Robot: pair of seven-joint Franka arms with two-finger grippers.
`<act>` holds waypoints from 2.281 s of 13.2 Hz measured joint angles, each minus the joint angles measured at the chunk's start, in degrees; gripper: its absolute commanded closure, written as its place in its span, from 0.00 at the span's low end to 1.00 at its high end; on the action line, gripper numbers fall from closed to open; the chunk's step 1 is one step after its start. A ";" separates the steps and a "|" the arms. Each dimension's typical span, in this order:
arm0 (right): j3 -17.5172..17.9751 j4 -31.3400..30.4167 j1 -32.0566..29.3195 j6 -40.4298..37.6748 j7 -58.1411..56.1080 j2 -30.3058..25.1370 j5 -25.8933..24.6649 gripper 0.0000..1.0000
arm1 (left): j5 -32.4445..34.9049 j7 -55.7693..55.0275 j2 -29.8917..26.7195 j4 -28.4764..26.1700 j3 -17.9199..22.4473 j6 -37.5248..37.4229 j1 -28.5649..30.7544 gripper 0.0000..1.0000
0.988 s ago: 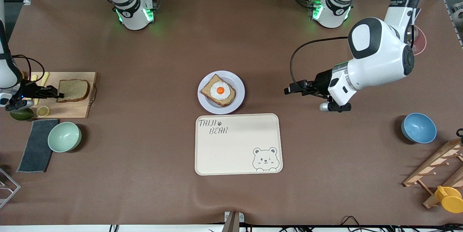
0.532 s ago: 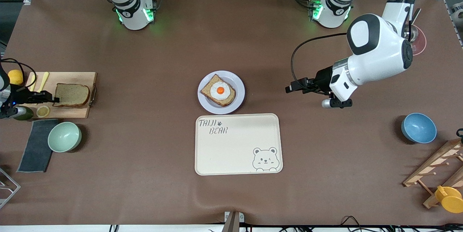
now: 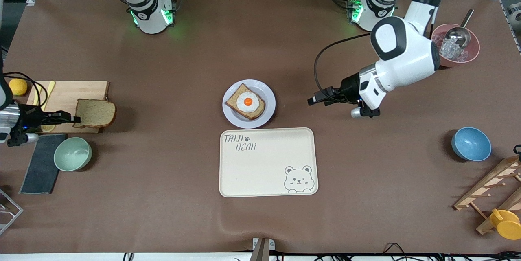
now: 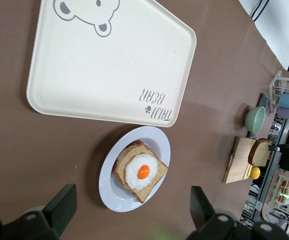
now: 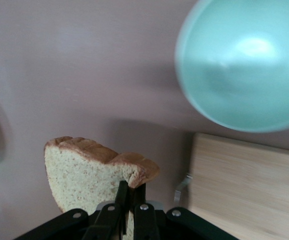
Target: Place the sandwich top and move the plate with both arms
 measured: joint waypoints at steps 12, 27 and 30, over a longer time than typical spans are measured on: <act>0.81 -1.31 20.46 -0.97 17.99 -3.60 7.75 1.00 | -10.41 10.80 0.00 -3.84 0.02 0.03 0.27 0.00; 0.92 -14.77 46.49 29.07 35.59 -3.93 18.80 1.00 | -27.75 19.26 1.01 -6.52 -4.60 6.83 -1.15 0.00; 0.93 -17.81 49.37 34.38 35.59 -3.83 21.79 1.00 | -30.53 20.78 1.76 -6.83 -4.69 7.27 -1.18 0.00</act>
